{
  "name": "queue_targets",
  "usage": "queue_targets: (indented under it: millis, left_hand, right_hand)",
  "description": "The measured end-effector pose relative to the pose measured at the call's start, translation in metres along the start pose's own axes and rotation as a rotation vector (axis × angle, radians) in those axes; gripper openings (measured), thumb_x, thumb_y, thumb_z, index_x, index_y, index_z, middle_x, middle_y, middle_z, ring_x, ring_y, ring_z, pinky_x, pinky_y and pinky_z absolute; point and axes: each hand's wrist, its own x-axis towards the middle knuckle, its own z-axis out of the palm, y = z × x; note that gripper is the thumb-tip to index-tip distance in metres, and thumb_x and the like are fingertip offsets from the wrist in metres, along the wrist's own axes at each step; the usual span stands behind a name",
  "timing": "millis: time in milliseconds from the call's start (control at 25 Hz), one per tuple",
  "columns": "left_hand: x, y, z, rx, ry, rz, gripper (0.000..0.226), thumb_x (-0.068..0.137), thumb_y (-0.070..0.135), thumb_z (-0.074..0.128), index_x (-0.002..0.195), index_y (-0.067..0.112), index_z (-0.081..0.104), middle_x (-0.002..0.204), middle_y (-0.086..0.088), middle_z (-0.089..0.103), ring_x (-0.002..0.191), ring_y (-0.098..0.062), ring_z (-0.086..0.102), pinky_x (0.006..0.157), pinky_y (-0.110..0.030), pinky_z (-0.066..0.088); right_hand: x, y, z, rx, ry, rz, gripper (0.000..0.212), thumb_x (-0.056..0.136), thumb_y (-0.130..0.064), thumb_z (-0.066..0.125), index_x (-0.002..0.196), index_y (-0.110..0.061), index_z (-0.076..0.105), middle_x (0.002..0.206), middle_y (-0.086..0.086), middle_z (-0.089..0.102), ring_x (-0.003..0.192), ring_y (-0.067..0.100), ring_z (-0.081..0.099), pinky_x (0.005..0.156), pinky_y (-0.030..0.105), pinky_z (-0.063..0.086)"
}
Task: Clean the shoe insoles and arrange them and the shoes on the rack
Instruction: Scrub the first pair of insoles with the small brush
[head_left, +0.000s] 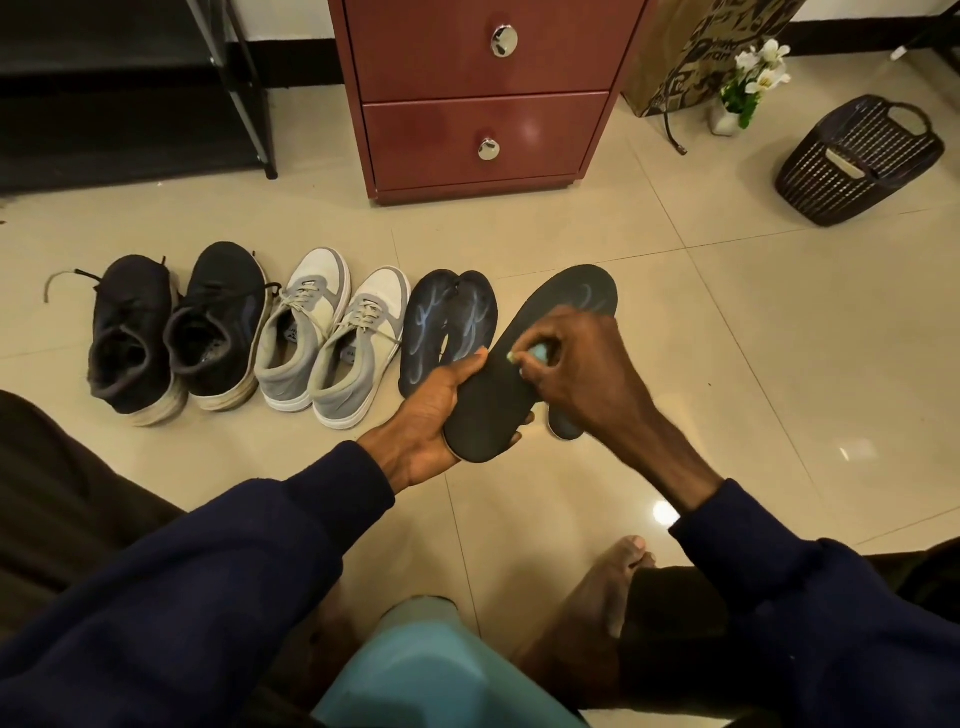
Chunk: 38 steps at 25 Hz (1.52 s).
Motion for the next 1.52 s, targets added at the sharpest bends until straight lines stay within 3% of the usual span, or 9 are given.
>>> queue_targets:
  millis: [120,240,360,560,760,1000,1160,1320,1520]
  left_hand:
    - [-0.003,0.001,0.004,0.02,0.0,0.004,0.042,0.105,0.043,0.05,0.125,0.011,0.068,0.115,-0.018,0.072,0.094,-0.031,0.069,0.079,-0.043,0.058]
    - [0.003,0.002,-0.008,-0.014,0.022,0.011,0.038,0.102,0.043,0.058,0.121,0.013,0.071,0.115,-0.015,0.072,0.094,-0.028,0.071,0.086,-0.046,0.056]
    - [0.004,0.003,-0.007,-0.023,0.013,0.001,0.032,0.101,0.042,0.059,0.102,0.012,0.073,0.098,-0.01,0.073,0.082,-0.024,0.072,0.074,-0.038,0.059]
    - [0.001,0.006,0.0,0.006,0.009,0.047,0.041,0.104,0.043,0.05,0.125,0.014,0.069,0.113,-0.015,0.073,0.09,-0.029,0.071,0.083,-0.044,0.055]
    - [0.006,0.004,-0.01,-0.045,0.005,0.041,0.044,0.103,0.043,0.057,0.133,0.013,0.066,0.124,-0.014,0.068,0.1,-0.028,0.069,0.094,-0.048,0.052]
    - [-0.001,0.009,-0.003,-0.021,-0.08,0.026,0.048,0.105,0.042,0.049,0.136,0.008,0.062,0.119,-0.019,0.069,0.099,-0.031,0.066,0.087,-0.045,0.055]
    - [-0.003,0.017,-0.005,-0.051,-0.156,0.0,0.047,0.104,0.038,0.042,0.132,0.006,0.063,0.118,-0.016,0.066,0.098,-0.03,0.065,0.104,-0.051,0.046]
    - [0.001,0.015,-0.004,-0.02,-0.152,0.041,0.065,0.105,0.064,0.037,0.147,0.018,0.055,0.141,-0.01,0.063,0.121,-0.026,0.065,0.102,-0.045,0.05]
    - [-0.002,0.012,0.0,-0.017,-0.196,0.007,0.068,0.105,0.064,0.03,0.147,0.016,0.054,0.139,-0.018,0.063,0.119,-0.037,0.065,0.107,-0.059,0.047]
  right_hand:
    - [0.001,0.01,0.001,-0.038,0.129,0.081,0.006,0.084,-0.015,0.077,0.089,-0.016,0.078,0.09,0.0,0.071,0.076,0.009,0.063,0.073,0.029,0.059]
    - [-0.018,-0.017,0.01,0.065,-0.136,-0.058,0.008,0.082,-0.013,0.079,0.09,-0.016,0.079,0.091,-0.003,0.069,0.077,0.007,0.062,0.068,0.016,0.055]
    - [-0.025,-0.032,0.005,0.04,-0.403,-0.135,0.009,0.081,-0.011,0.078,0.089,-0.016,0.08,0.088,-0.004,0.07,0.071,0.001,0.06,0.063,0.006,0.047]
    - [-0.007,-0.006,-0.005,-0.175,-0.016,-0.012,0.008,0.083,-0.012,0.078,0.091,-0.011,0.078,0.094,0.007,0.068,0.08,0.017,0.062,0.073,0.025,0.053]
    - [-0.021,-0.024,0.004,-0.017,-0.371,-0.158,0.007,0.083,-0.015,0.079,0.09,-0.016,0.08,0.091,-0.001,0.068,0.079,0.009,0.063,0.069,0.017,0.054]
    - [-0.005,0.005,-0.009,-0.11,-0.065,-0.031,0.006,0.082,-0.015,0.079,0.087,-0.018,0.078,0.089,-0.003,0.067,0.074,0.008,0.062,0.065,0.017,0.052]
    - [-0.014,-0.007,-0.003,-0.038,-0.283,-0.122,0.009,0.083,-0.015,0.079,0.092,-0.016,0.079,0.092,-0.005,0.065,0.076,0.005,0.059,0.064,0.005,0.043]
    - [-0.019,-0.014,-0.001,-0.035,-0.429,-0.227,0.008,0.084,-0.015,0.078,0.092,-0.017,0.079,0.092,-0.005,0.066,0.081,0.008,0.063,0.067,0.01,0.049]
    - [-0.005,0.005,0.0,-0.205,-0.043,-0.115,0.012,0.083,-0.01,0.077,0.094,-0.009,0.076,0.098,0.009,0.066,0.087,0.022,0.061,0.074,0.021,0.041]
